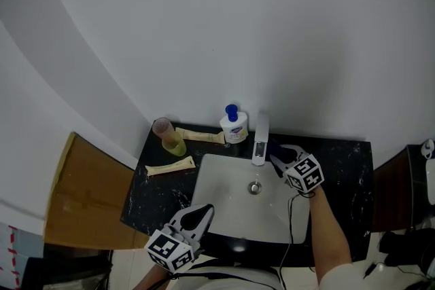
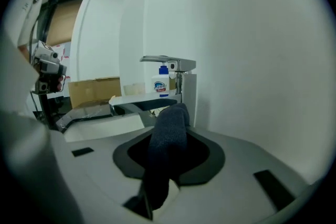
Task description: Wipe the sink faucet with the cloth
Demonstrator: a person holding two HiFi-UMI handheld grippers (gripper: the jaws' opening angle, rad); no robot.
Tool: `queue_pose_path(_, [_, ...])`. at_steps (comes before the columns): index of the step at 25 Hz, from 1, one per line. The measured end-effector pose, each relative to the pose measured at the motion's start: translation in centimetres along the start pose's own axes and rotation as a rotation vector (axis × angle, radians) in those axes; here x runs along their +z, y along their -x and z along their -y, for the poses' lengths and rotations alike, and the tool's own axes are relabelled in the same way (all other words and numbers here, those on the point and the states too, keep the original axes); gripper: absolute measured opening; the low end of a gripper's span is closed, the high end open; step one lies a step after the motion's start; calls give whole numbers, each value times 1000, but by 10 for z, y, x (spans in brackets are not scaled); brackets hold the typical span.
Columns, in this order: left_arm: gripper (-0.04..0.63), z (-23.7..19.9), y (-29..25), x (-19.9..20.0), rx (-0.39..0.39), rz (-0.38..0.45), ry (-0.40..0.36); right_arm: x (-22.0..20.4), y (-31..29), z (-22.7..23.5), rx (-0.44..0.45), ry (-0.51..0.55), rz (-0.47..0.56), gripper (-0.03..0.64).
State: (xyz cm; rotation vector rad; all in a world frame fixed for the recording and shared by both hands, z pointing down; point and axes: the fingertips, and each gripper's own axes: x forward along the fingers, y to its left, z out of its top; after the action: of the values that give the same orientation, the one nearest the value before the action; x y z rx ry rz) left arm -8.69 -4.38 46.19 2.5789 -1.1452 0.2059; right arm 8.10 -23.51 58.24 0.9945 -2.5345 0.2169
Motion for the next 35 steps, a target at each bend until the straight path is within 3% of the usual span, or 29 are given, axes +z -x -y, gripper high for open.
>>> queue_pose_path(7, [2, 2, -3, -3, 0, 6, 9, 19, -10, -19, 140, -21, 44, 112])
queue_pose_path(12, [2, 2, -3, -2, 4, 4, 11, 9, 16, -72, 431, -95, 34, 112])
queue_pose_path(14, [2, 2, -3, 1, 6, 3, 9, 1, 26, -84, 497, -115, 8, 112])
queue_pose_path(16, [2, 3, -4, -1, -4, 11, 8, -6, 24, -74, 441, -123, -12, 112])
queue_pose_path(20, [2, 6, -4, -1, -15, 14, 14, 0, 7, -23, 190, -111, 0, 114])
queue_pose_path(23, [2, 7, -4, 0, -15, 13, 15, 18, -1, -3, 109, -89, 25, 114])
queue_pose_path(27, [2, 3, -1, -3, -10, 26, 21, 24, 1, -19, 182, -51, 14, 112])
queue_pose_path(32, [2, 5, -2, -4, -23, 35, 27, 5, 32, -81, 499, -78, -48, 114])
queue_pose_path(33, [2, 6, -3, -4, -28, 36, 27, 1, 34, -84, 513, -80, -63, 112])
queue_pose_path(35, [2, 9, -5, -3, -39, 41, 23, -5, 32, -71, 442, -93, -68, 112])
